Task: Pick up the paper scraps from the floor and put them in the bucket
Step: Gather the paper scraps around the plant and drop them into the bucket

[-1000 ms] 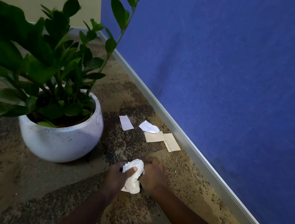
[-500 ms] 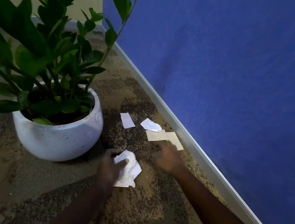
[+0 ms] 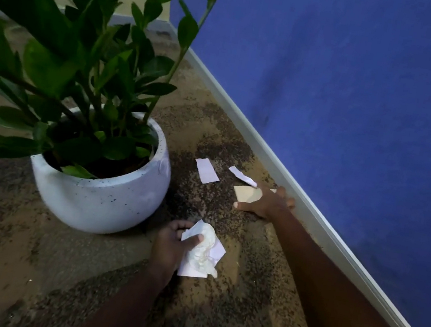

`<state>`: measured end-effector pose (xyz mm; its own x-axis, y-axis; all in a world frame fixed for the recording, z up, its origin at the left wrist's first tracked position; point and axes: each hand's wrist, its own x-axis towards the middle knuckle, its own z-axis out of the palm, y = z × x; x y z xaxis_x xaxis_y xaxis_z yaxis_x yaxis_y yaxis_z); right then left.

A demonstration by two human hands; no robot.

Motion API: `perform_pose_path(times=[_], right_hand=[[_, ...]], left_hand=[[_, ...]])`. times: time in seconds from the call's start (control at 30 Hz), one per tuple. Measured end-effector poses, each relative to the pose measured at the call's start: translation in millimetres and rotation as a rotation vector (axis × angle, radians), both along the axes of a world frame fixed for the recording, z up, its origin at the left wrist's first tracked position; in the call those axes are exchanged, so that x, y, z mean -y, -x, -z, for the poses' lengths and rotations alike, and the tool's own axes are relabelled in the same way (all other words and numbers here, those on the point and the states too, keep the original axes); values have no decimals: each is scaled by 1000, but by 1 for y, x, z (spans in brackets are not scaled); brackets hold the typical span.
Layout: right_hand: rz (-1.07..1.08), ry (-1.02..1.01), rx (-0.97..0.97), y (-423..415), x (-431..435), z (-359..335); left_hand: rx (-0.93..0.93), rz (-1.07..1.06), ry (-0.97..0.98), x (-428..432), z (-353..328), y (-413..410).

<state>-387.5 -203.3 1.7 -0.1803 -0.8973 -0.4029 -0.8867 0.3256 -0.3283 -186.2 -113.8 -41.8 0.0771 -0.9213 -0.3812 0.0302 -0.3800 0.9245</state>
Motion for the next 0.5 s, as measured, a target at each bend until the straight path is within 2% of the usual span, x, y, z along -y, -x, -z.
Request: perform_pose_path(times=[0.07, 0.17, 0.33, 0.5], right_hand=[[-73, 21, -42, 8, -4, -2], [34, 12, -67, 20, -16, -3], [-32, 201, -183, 21, -52, -5], [22, 148, -205, 6, -81, -8]], left_hand=[[-3, -5, 2, -1, -1, 1], [-10, 0, 1, -2, -4, 0], [38, 25, 10, -7, -10, -1], [45, 51, -56, -18, -19, -8]])
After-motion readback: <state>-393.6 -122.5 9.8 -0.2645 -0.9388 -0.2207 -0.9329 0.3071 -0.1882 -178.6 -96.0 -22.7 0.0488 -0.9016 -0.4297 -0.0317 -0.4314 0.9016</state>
